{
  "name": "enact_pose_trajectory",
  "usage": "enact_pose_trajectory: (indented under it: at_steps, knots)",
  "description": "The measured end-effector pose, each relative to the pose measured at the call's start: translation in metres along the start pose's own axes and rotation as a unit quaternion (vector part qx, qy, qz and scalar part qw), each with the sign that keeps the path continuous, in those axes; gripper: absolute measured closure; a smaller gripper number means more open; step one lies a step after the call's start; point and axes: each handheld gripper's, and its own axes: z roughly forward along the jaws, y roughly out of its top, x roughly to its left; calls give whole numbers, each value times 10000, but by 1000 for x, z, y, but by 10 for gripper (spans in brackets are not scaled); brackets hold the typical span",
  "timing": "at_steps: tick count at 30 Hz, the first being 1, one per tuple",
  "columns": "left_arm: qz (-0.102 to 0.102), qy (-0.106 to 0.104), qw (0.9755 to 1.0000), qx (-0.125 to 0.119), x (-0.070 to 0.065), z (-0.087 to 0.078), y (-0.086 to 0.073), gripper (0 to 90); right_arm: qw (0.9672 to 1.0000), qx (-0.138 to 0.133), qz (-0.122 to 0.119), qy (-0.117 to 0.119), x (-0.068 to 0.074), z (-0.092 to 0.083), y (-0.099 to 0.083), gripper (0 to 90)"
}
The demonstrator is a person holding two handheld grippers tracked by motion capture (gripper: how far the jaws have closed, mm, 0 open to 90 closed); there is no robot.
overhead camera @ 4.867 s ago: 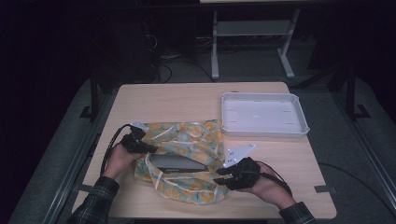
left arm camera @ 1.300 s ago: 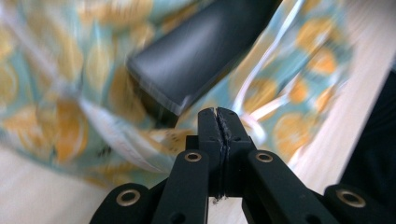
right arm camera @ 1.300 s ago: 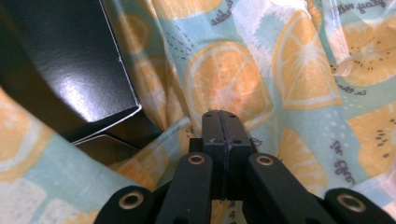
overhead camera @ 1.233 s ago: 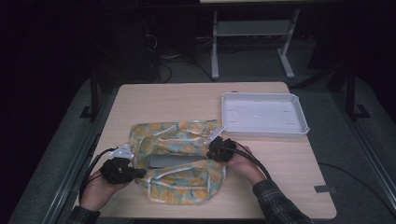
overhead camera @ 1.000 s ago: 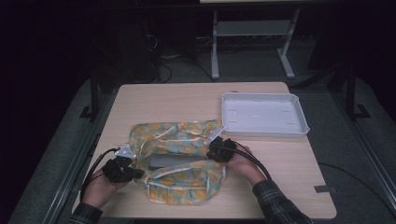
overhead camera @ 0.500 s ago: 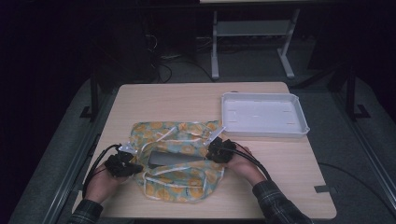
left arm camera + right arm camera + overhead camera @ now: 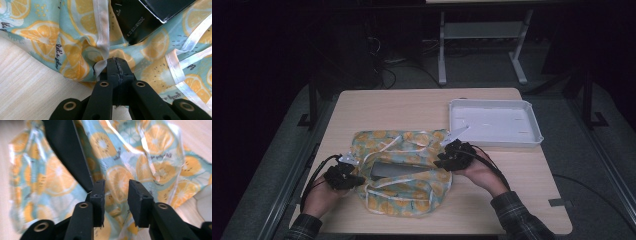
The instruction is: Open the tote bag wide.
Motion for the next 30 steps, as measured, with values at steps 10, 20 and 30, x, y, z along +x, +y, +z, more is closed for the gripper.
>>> enact_pose_trajectory:
  at_steps: [10, 20, 30]
  knots:
    - [-8, -17, 10000, 11, 0, 0, 0, 896, 9966, -209, -458, 647, 24, -10, 5, 531]
    - [-42, -30, 10000, -1, 0, 0, 0, 896, 9926, -12, -941, 773, 37, 18, 14, 530]
    - [-56, -30, 10000, 20, 0, -1, 0, 896, 9912, 53, -1109, 722, 37, 22, 14, 837]
